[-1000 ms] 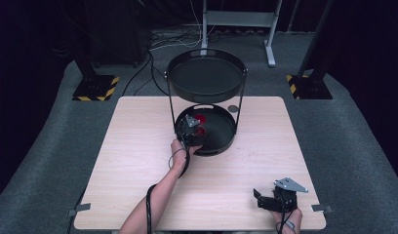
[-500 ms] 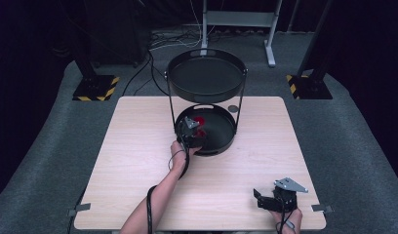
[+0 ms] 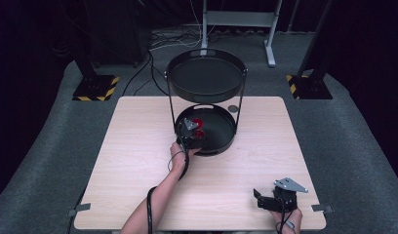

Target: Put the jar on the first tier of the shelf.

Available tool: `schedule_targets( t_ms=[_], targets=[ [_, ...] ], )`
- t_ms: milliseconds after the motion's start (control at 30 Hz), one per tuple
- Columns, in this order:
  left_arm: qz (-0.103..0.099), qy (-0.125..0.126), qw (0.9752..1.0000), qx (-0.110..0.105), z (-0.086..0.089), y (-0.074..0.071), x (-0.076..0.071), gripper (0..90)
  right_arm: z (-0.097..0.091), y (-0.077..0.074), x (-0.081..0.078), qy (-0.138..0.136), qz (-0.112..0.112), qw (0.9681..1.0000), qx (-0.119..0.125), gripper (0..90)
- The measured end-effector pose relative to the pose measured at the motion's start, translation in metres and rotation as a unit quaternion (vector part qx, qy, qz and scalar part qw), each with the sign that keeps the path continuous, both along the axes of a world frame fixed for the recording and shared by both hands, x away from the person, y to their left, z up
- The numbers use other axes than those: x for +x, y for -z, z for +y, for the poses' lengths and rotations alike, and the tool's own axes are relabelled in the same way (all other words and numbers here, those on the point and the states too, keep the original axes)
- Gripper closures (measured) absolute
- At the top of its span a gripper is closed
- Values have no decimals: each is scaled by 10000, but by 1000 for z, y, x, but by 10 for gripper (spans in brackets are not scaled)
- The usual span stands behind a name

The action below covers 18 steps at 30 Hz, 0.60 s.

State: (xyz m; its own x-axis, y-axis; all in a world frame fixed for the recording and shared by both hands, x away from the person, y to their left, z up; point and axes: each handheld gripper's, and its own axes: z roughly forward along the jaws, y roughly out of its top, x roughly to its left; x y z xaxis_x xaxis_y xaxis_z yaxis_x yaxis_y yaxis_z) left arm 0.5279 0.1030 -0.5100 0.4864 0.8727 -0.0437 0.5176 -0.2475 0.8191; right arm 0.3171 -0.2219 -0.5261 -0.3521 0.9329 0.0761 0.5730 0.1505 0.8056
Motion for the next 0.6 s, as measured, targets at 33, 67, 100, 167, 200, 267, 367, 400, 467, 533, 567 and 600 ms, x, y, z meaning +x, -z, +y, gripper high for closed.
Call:
schedule_targets(
  t_ms=[33,67,100,167,200,267,367,400,467,533,567,600],
  targets=[
    [0,0,10000,0,0,0,0,257,0,0,0,0,0,10000,0,43],
    [-11,0,10000,10,0,0,0,257,0,0,0,1,-2,10000,0,43],
    [-14,3,10000,17,0,0,0,257,0,0,0,2,-3,10000,1,43],
    [-14,0,10000,12,0,0,0,257,0,0,0,2,-2,10000,2,43],
    [-16,1,10000,19,0,0,0,257,0,0,0,0,-2,10000,0,43],
    [-23,3,10000,32,0,0,0,257,0,0,0,4,3,10000,0,43],
    [-21,4,10000,37,0,0,0,256,0,0,0,4,2,10000,-2,43],
    [-21,6,10000,39,0,0,0,257,0,0,0,2,2,10000,1,43],
    [-20,5,10000,40,0,0,0,256,0,0,0,3,3,10000,0,43],
    [-22,4,10000,42,0,0,0,256,0,0,0,4,0,10000,-2,43],
    [-17,0,10000,38,0,0,0,256,0,0,0,3,0,10000,1,43],
    [-14,-5,10000,41,-1,0,0,256,0,0,0,0,-1,10000,0,43]
  ],
)
